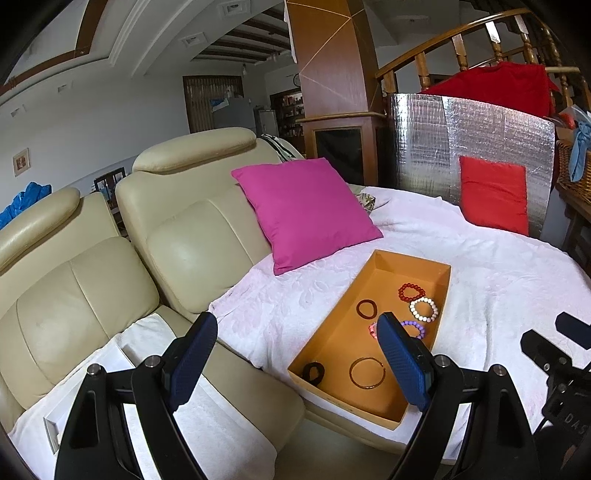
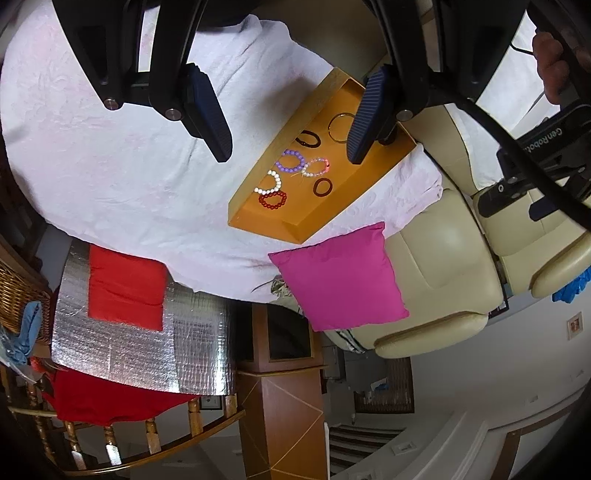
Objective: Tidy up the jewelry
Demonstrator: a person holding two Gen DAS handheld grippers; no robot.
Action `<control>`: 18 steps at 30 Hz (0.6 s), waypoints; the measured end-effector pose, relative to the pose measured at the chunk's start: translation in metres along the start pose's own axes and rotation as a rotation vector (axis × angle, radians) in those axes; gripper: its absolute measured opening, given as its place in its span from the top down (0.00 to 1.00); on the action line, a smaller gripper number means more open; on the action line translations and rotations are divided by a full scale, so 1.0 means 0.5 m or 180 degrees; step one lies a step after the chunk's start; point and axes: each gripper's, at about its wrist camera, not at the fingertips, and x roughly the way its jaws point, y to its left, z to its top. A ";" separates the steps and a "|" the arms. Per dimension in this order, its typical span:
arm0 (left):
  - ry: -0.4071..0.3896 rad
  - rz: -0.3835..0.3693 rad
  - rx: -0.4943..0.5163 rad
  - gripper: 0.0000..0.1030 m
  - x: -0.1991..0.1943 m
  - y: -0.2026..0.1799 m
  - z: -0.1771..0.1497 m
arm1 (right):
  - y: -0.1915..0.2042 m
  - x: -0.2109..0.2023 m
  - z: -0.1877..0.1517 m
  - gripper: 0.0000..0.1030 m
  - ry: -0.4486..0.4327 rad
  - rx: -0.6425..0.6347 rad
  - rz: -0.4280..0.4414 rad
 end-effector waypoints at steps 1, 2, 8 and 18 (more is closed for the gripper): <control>0.0002 0.0007 -0.0005 0.14 0.003 0.001 0.002 | 0.001 0.006 0.001 0.34 0.0016 -0.0018 0.0009; 0.0009 0.0016 -0.0012 0.14 0.006 0.001 0.005 | 0.001 0.010 0.004 0.34 0.0020 -0.0028 0.0013; 0.0029 0.0090 -0.0078 0.14 0.017 0.006 0.017 | -0.001 0.031 0.016 0.34 0.0065 -0.0085 0.0049; 0.0079 0.0181 -0.0084 0.14 0.045 0.005 0.038 | 0.002 0.063 0.041 0.34 0.0103 -0.0146 0.0132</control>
